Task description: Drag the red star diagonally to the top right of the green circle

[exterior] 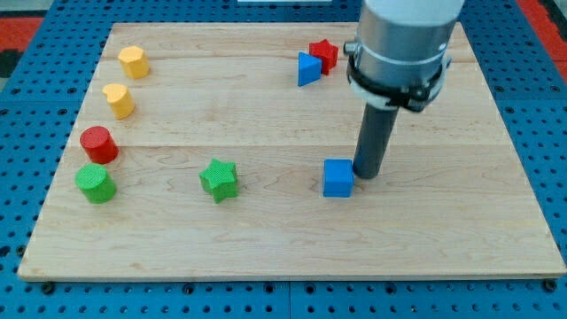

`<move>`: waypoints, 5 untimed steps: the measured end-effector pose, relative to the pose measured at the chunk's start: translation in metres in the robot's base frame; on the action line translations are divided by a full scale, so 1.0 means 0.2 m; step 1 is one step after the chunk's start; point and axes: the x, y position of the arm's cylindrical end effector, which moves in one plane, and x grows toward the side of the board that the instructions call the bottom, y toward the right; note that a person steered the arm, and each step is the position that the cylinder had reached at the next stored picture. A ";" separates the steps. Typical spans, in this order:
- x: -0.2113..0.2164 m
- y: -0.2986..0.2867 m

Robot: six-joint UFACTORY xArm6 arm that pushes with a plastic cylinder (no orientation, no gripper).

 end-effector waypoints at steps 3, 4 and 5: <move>-0.98 0.13; -1.09 -0.22; -0.99 -0.44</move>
